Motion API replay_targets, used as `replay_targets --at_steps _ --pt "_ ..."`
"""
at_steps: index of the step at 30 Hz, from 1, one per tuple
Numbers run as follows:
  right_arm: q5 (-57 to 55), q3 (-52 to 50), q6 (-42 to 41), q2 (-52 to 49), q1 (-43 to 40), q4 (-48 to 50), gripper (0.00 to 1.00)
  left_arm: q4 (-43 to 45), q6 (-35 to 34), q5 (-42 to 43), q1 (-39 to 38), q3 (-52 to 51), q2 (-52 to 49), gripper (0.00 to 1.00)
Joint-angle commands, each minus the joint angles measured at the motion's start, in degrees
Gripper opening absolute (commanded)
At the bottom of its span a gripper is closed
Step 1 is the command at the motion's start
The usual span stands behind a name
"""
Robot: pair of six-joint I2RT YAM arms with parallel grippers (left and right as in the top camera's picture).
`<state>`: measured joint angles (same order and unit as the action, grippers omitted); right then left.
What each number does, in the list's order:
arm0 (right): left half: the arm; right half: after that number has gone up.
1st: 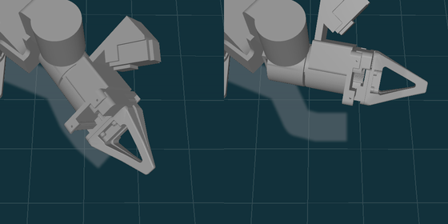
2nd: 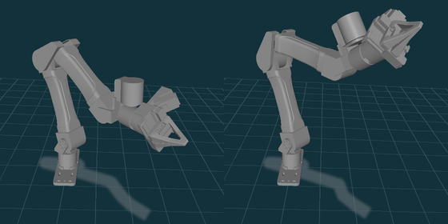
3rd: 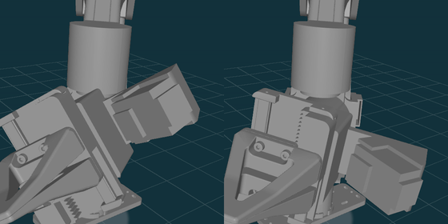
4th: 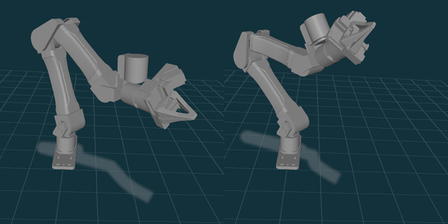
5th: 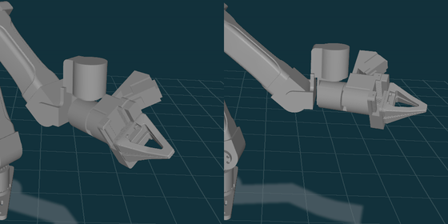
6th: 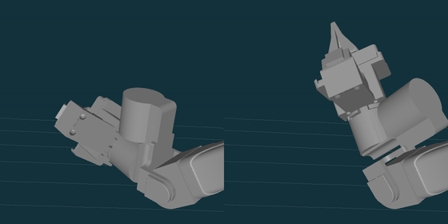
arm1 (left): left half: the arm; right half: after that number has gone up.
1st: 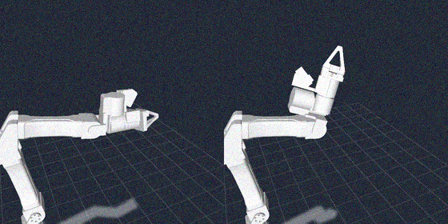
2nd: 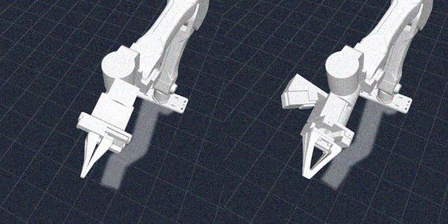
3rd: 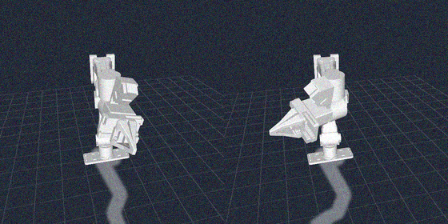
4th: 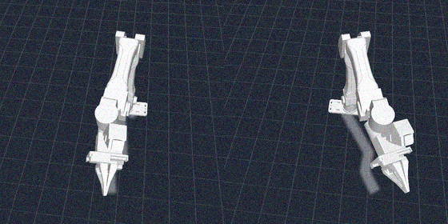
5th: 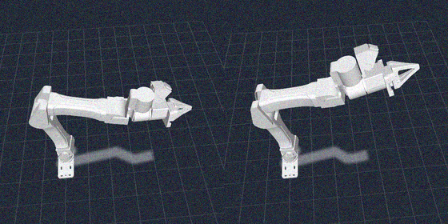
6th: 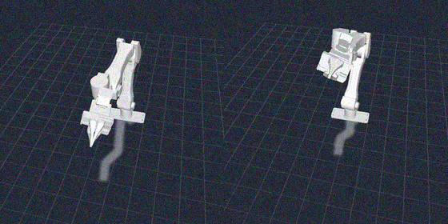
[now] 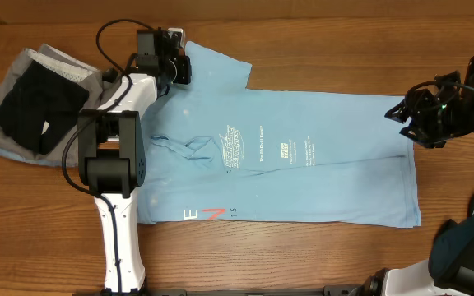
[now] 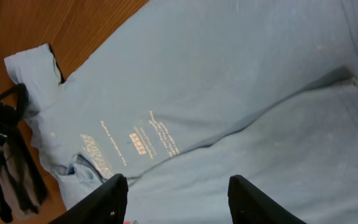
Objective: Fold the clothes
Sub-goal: 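Move both grippers to the shirt's upper shoulder corners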
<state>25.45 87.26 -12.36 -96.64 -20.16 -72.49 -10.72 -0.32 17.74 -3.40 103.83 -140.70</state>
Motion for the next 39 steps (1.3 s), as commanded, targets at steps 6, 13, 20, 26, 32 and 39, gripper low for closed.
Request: replay_targets --at_steps 6,13,20,26,32,39 --pt "-2.8 0.37 0.42 0.42 0.2 9.31 0.57 -4.0 1.68 3.91 -0.17 -0.52 2.23 0.04" --pt "-8.17 -2.97 -2.49 -1.79 0.2 30.32 0.57 -6.56 2.58 2.6 -0.11 -0.52 11.69 0.04" --pt "-13.92 -2.97 -2.62 -11.26 0.17 42.6 0.57 -11.85 2.93 2.64 -0.39 -0.52 16.59 0.04" --pt "-14.1 -2.93 -2.62 -23.04 0.17 50.69 0.61 -17.53 2.89 2.97 -1.22 -0.52 16.87 0.04" --pt "-21.33 -2.93 -2.6 -30.16 0.17 54.69 0.69 -22.01 2.89 3.28 -1.25 -0.52 16.87 0.04" --pt "-20.94 -2.95 -2.56 -31.87 0.17 51.32 0.51 -23.12 2.91 3.28 -1.25 -0.52 16.87 0.04"
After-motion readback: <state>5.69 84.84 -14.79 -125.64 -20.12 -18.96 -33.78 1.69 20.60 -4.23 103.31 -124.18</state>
